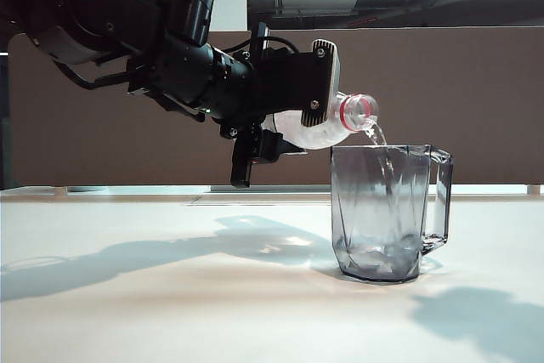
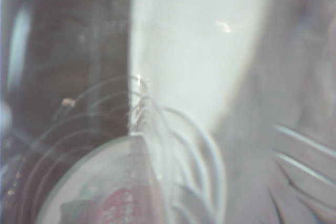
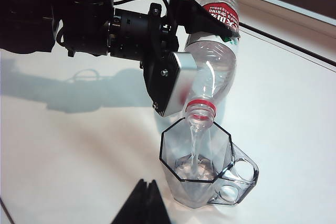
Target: Pick up the mineral water bottle with the left hand on the table and pour water into the mug until it's half full.
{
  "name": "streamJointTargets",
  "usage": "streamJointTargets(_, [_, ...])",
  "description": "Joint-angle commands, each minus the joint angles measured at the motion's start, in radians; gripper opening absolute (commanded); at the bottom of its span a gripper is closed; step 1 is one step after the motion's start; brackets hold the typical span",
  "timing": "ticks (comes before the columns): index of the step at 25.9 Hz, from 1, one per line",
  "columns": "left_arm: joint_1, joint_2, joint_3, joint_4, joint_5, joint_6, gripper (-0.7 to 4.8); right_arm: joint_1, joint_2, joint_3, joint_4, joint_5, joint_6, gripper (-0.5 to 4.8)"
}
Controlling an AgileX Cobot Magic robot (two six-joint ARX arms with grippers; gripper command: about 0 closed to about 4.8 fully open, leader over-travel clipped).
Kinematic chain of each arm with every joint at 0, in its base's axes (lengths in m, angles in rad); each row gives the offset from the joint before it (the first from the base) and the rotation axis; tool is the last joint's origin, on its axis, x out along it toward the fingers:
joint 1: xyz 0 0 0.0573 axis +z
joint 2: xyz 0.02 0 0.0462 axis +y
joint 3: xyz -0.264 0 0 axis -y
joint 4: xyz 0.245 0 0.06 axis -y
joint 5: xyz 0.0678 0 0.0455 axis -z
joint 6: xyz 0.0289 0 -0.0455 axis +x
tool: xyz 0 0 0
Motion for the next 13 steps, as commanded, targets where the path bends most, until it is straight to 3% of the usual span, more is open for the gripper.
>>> streamJointTargets(1, [-0.002, -0.011, 0.009, 0.058, 0.005, 0.009, 2.58, 0.001, -0.002, 0.010, 0.016, -0.003, -0.003, -0.08])
streamJointTargets(13, [0.005, -0.011, 0.009, 0.058, 0.005, 0.010, 2.58, 0.001, -0.003, 0.010, 0.016, -0.003, -0.003, -0.08])
